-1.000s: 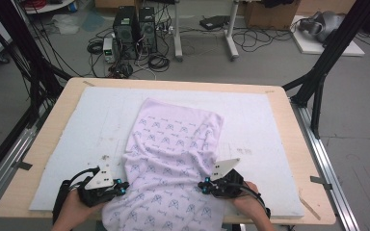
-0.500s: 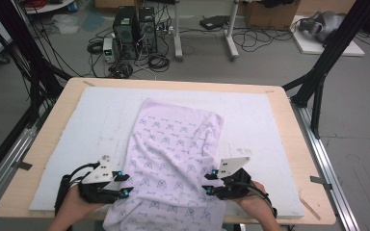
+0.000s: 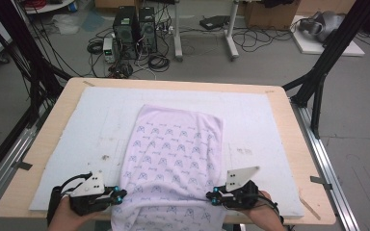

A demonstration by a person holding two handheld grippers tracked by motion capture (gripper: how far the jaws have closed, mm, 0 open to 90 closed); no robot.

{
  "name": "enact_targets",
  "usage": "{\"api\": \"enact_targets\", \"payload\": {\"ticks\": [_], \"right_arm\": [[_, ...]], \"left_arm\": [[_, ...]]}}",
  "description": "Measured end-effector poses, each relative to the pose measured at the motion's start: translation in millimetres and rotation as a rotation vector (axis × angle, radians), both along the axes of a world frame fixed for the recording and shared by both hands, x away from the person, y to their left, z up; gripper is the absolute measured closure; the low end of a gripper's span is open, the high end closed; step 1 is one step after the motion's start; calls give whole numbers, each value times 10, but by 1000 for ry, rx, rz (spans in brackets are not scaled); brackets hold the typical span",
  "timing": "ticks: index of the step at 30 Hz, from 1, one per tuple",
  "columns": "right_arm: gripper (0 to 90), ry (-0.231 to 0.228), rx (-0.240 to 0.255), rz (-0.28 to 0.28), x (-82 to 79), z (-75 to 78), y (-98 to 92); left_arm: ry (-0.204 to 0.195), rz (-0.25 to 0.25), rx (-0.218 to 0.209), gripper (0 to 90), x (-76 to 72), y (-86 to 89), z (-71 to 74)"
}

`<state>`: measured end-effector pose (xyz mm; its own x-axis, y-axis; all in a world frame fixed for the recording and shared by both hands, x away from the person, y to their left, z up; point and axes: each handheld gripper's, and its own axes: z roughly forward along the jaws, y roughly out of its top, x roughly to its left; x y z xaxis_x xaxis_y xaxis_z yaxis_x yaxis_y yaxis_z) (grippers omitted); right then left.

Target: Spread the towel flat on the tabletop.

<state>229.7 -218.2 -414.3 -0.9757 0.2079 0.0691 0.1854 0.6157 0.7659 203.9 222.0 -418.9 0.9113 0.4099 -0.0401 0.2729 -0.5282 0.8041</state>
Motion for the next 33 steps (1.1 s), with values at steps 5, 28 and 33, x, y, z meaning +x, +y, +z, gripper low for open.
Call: {"api": "enact_targets", "payload": {"ticks": [5, 28, 33], "right_arm": [[697, -47, 2, -101, 122, 123, -23], [872, -28, -111, -148, 423, -57, -33], [712, -36, -77, -213, 550, -47, -61]], "left_arm": [[-45, 75, -13, 622, 147, 55, 98], [-7, 176, -1, 808, 403, 76, -54], [-12, 250, -39, 577, 620, 96, 2]]}}
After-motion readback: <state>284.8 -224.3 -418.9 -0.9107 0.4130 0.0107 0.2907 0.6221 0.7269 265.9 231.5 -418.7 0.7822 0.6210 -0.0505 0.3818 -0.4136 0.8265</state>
